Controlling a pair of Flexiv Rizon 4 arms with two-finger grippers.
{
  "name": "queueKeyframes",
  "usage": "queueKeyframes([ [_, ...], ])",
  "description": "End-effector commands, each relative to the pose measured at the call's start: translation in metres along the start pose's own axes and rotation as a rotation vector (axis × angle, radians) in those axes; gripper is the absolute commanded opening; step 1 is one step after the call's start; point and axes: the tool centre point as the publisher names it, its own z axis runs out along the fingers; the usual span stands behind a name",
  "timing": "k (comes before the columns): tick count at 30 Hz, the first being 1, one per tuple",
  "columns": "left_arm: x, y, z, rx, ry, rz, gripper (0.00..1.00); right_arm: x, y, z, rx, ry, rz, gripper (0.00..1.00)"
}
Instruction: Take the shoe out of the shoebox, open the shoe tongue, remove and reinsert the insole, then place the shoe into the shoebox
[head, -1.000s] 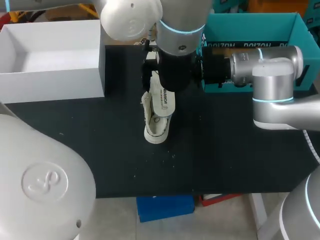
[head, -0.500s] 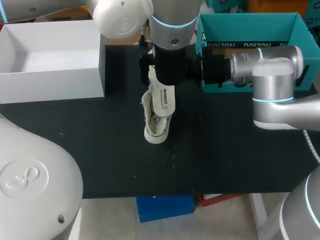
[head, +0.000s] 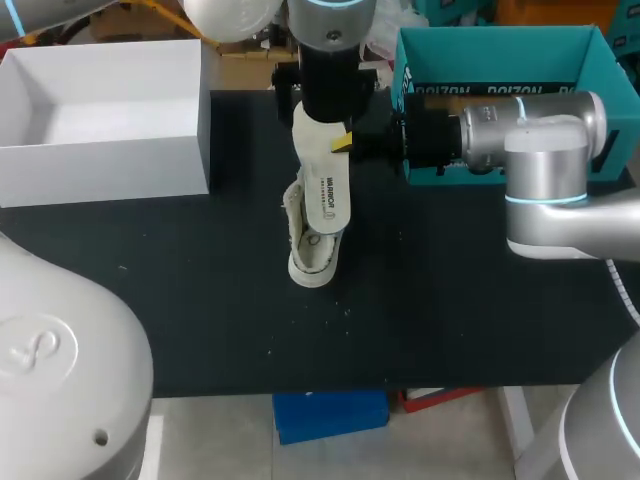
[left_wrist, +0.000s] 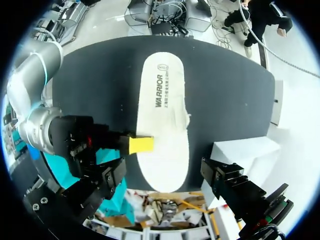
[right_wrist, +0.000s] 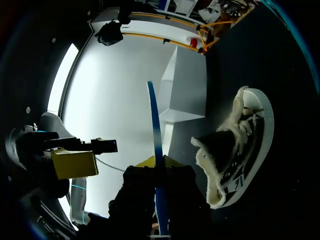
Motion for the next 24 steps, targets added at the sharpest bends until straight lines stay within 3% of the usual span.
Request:
queueKeyframes([
  [1, 0.001, 0.019, 0.009, 0.008, -0.006, 0.005, 1.0, 0.0, 0.0, 0.001, -0.001, -0.001, 0.001, 0.0],
  [8, 0.007, 0.042, 0.017, 0.009, -0.019, 0.0, 1.0, 0.0, 0.0, 0.001, -0.001, -0.001, 0.001, 0.0],
  [14, 0.007, 0.047, 0.017, 0.006, -0.035, -0.013, 1.0, 0.0, 0.0, 0.001, -0.001, -0.001, 0.001, 0.0],
  [24, 0.005, 0.006, -0.005, 0.009, -0.055, -0.004, 1.0, 0.0, 0.0, 0.001, -0.001, -0.001, 0.001, 0.0],
])
